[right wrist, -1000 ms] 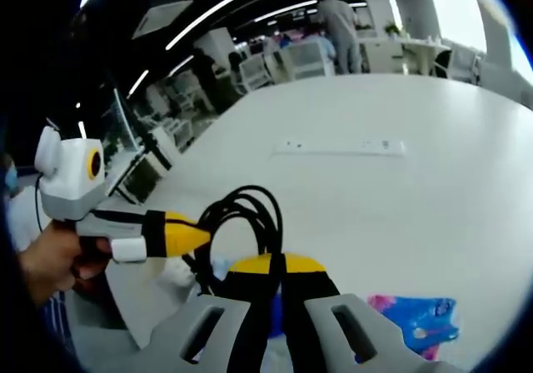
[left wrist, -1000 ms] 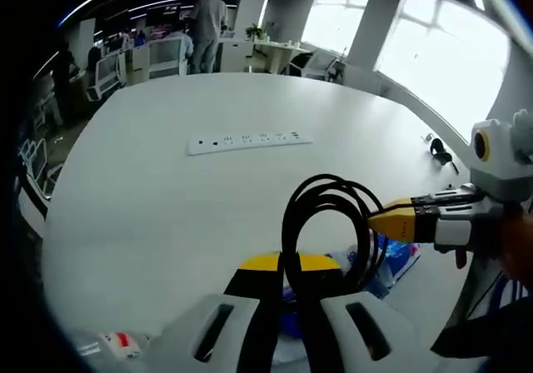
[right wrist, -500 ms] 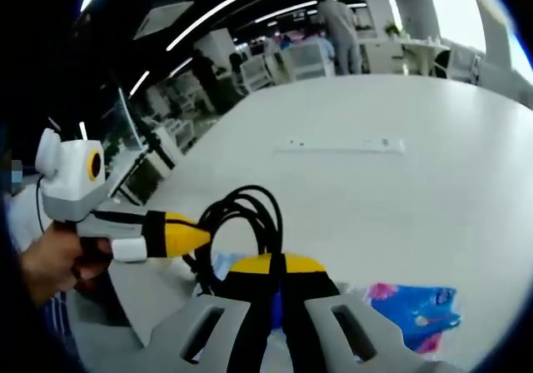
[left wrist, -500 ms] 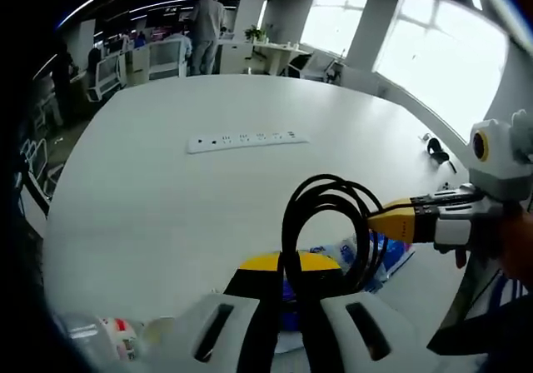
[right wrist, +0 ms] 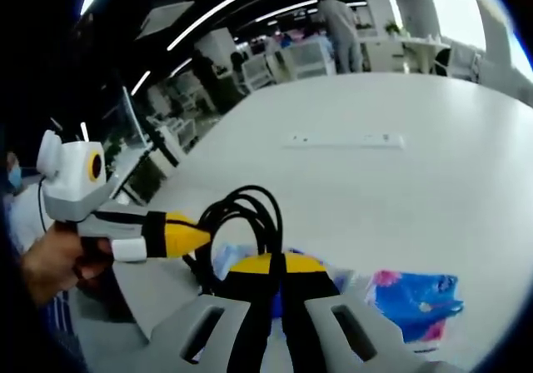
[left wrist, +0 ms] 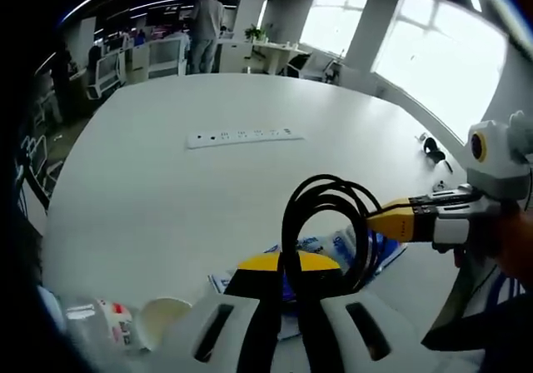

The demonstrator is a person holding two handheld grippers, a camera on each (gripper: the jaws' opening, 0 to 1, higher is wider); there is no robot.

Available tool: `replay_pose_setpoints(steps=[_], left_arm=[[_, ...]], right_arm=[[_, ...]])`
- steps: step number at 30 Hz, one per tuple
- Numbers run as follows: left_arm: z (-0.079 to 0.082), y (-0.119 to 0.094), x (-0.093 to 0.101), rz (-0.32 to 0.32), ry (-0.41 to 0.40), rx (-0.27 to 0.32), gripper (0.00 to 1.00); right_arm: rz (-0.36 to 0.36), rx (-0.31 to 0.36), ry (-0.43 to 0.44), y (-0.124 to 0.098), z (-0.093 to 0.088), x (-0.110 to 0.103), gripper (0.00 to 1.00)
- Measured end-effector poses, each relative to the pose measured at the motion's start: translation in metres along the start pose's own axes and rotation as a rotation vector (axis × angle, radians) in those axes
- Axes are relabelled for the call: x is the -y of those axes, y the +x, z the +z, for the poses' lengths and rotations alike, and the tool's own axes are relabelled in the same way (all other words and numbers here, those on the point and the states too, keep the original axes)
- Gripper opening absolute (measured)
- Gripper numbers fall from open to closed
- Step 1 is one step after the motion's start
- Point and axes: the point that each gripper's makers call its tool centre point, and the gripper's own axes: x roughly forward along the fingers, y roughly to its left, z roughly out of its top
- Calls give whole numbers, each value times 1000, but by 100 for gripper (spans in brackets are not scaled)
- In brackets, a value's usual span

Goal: Arrange the tabletop items into an orderly group along one side of the table until the central work area is clear of visible clutter.

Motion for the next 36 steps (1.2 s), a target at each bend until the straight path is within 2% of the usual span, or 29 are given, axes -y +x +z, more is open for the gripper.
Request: replay_pose_setpoints(steps=[21, 36], left_arm=[[-24, -9, 13, -25, -30, -8, 2], [-29, -10, 20, -37, -23, -16, 2]], right_arm=[[1, -26, 0, -14, -22, -4, 0], [2, -37, -1, -21, -30, -2, 0]])
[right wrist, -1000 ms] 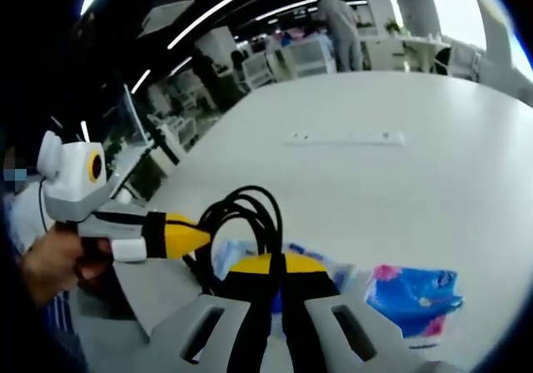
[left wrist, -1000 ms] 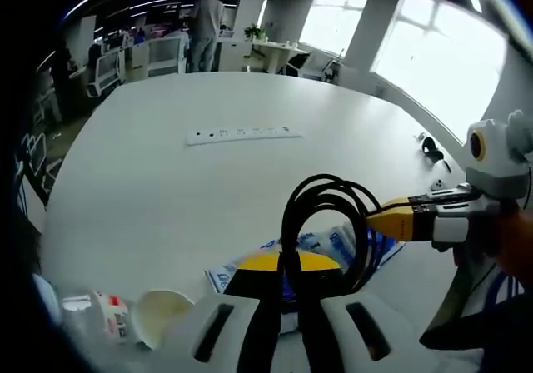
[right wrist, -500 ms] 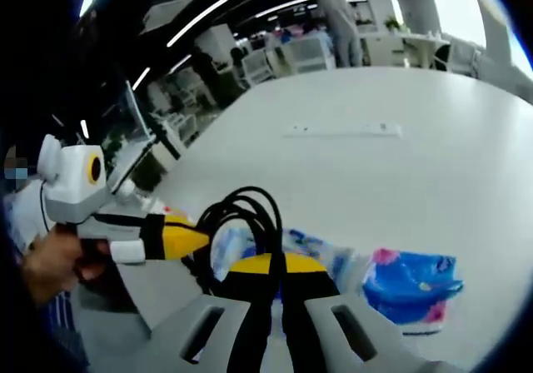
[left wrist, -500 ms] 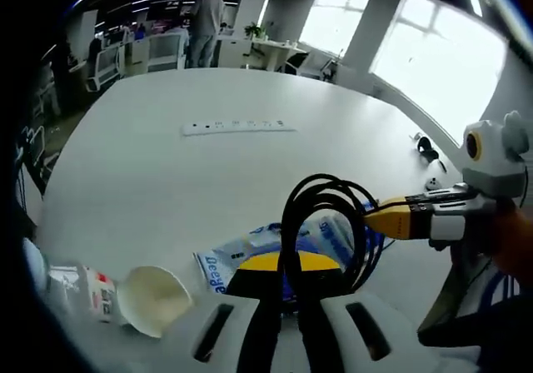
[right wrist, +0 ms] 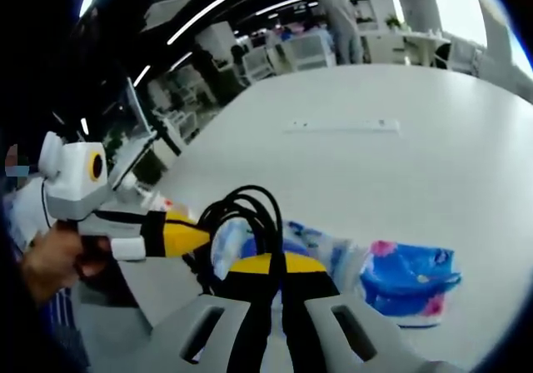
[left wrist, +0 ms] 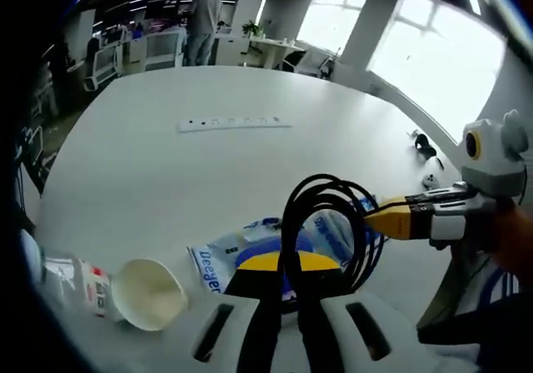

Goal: Arrange the tabletop items into an orderly group along one side of the table until the central work area is clear of visible clutter.

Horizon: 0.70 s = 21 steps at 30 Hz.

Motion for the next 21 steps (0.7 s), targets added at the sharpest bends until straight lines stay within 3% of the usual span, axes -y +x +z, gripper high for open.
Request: replay_pose_setpoints(steps=[21], left_arm=[[-25, 4, 7, -18, 9, -23, 2]], right_arm=[[3, -26, 2, -5, -27, 1, 0]])
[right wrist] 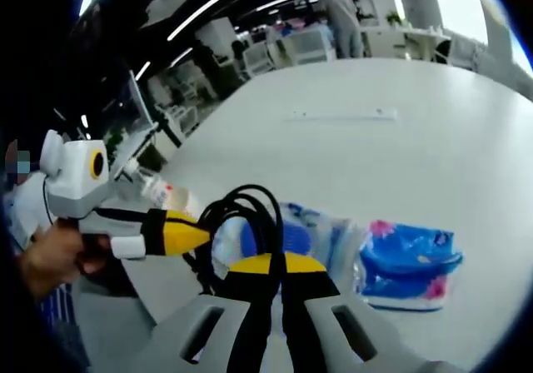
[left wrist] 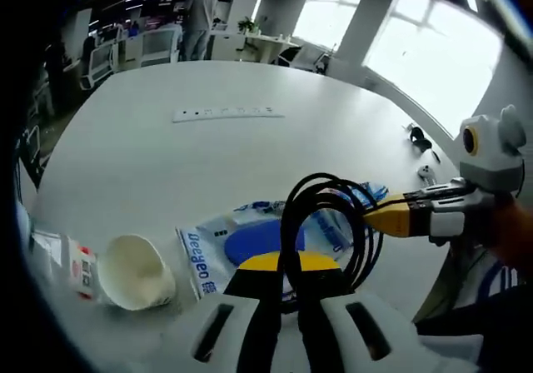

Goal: Arrange the tabletop items into an orderly group along one side of the table until the central work area is clear of visible clutter.

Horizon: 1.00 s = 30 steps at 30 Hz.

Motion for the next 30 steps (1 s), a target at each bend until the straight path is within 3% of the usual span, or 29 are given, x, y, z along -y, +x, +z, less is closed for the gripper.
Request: replay_pose_setpoints(steps=[30], left_arm=[[-29, 7, 15, -26, -2, -41, 2]], right_arm=[[-10, -47, 17, -6, -36, 9, 0]])
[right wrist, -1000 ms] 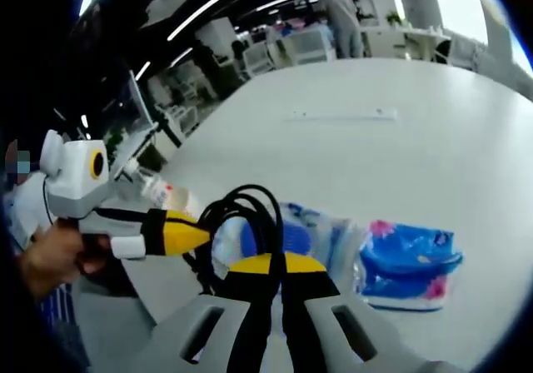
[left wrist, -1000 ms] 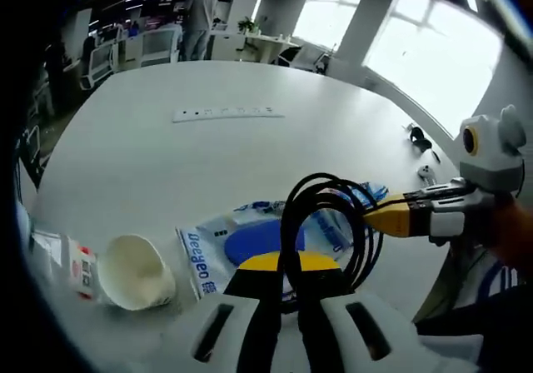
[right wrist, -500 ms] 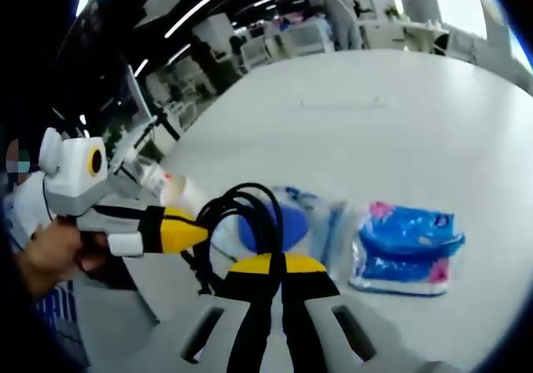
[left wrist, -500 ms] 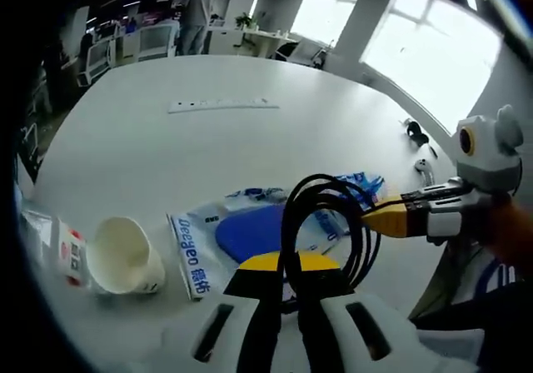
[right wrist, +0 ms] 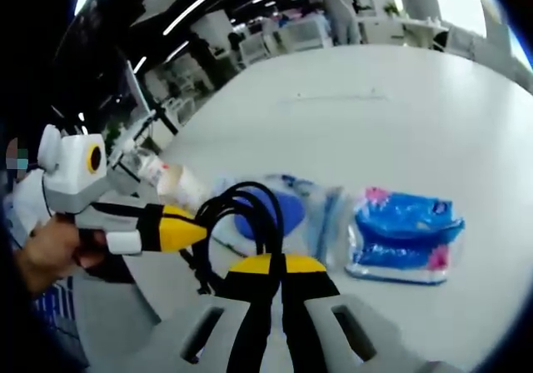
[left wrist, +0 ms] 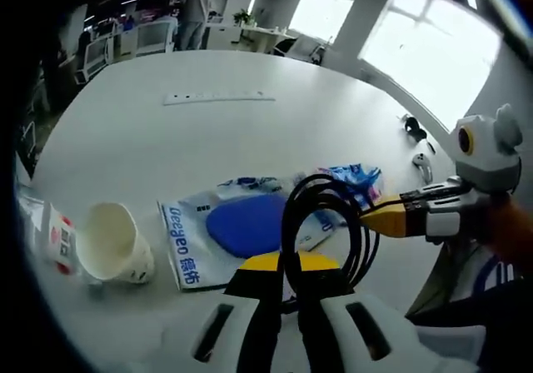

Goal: Arrange the tabletop items into an orderly group along one side of the table until the central work area is clear of visible clutter.

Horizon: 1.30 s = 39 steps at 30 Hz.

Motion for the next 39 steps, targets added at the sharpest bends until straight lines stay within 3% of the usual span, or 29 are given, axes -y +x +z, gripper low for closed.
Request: replay_pose_setpoints(steps=[23, 39], left_arm=[[-18, 3, 8, -14, -4, -33, 2], [-37, 12, 17, -31, -4, -63, 2]], right_arm=[[-7, -32, 25, -2, -21, 4, 0], [-19, -58, 51, -4, -45, 13, 0]])
